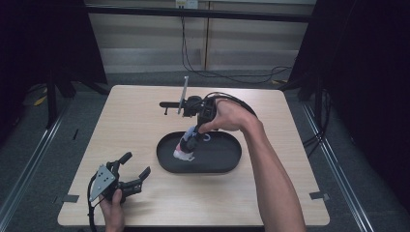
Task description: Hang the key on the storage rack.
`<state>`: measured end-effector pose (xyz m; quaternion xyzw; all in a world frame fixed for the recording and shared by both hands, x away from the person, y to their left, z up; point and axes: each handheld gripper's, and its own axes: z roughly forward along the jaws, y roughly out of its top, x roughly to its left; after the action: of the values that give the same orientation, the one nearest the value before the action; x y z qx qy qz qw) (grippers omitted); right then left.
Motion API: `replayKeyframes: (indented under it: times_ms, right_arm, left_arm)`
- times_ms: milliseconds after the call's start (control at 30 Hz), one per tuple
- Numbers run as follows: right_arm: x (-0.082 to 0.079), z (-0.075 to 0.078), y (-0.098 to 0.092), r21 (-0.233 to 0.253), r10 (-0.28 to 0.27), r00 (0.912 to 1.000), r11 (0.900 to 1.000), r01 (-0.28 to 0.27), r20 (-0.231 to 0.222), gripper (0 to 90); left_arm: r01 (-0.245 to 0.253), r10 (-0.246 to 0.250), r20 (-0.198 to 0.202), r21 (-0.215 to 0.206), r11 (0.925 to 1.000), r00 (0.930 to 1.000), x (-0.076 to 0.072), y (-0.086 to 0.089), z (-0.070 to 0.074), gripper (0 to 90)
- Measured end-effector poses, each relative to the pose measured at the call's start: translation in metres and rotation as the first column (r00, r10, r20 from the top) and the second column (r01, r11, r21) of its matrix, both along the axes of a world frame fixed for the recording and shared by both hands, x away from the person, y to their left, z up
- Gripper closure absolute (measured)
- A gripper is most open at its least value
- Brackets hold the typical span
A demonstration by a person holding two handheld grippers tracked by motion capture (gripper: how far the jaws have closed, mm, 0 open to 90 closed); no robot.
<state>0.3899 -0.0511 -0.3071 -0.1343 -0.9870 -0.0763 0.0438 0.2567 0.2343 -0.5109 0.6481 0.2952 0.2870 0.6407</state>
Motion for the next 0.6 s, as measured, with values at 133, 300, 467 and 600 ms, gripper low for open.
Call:
replayKeyframes:
  times_ms: [133, 300, 467, 600]
  right_arm:
    - [0.008, 0.001, -0.001, 0.005, -0.005, 1.0, 1.0, 0.005, 0.005, 87.3]
    - [0.017, -0.001, 0.0, -0.004, -0.013, 0.9999, 1.0, 0.013, 0.004, 87.3]
    - [0.023, 0.003, 0.002, -0.001, -0.003, 1.0, 1.0, 0.003, 0.002, 87.3]
    - [0.029, 0.006, 0.003, 0.003, -0.011, 0.9999, 1.0, 0.011, 0.005, 87.4]
  left_arm:
    - [-0.001, 0.001, -0.001, -0.005, 1.0, 1.0, 0.0, 0.0, 0.0, 15.2]
    - [-0.002, 0.002, 0.0, -0.004, 1.0, 1.0, 0.0, 0.0, 0.0, 15.2]
    - [0.004, -0.004, 0.006, 0.004, 1.0, 1.0, 0.001, 0.0, 0.0, 15.2]
    - [0.007, -0.007, 0.007, 0.004, 1.0, 1.0, 0.001, 0.0, 0.0, 15.2]
